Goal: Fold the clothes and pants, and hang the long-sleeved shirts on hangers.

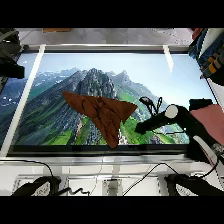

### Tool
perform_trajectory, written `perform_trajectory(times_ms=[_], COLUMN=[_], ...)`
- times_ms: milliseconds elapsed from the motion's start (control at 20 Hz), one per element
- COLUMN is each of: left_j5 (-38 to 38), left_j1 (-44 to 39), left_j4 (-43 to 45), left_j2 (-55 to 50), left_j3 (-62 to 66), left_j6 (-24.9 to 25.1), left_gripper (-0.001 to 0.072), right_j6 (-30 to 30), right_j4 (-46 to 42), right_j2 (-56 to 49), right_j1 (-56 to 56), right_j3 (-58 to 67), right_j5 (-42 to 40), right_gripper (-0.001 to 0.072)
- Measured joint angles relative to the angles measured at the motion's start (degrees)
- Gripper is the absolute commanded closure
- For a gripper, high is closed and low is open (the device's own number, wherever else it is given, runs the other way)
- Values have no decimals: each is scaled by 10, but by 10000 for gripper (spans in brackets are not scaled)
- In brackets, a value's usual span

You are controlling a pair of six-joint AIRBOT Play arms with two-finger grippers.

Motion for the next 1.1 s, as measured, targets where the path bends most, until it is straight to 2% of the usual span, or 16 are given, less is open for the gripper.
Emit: perform_trajectory(times_ms=[150, 200, 300, 350, 650, 750, 1100], left_j5=[-2, -5, -13, -17, -29, -30, -31], left_j1=[0, 0, 0, 0, 0, 0, 0], left_j4=[-3, -4, -7, -11, -51, -57, -65], left_j2=[-10, -15, -24, -30, -50, -52, -54], left_j3=[0, 0, 0, 0, 0, 0, 0], left_j6=[-3, -7, -14, -18, -22, -23, -24], left_gripper=[683, 610, 256, 172, 173, 173, 174], right_j6=[-8, -12, -32, -43, -61, -47, 7], right_j4=[55, 73, 125, 152, 242, 254, 287], right_j2=[-17, -26, -49, -59, -115, -132, -165], right_j1=[0, 0, 2, 6, 97, 129, 167], right_j3=[-38, -45, -53, -56, -61, -61, -60], right_j5=[-42, -43, -33, -24, -14, -38, -114], right_gripper=[147, 147, 160, 160, 167, 287, 316])
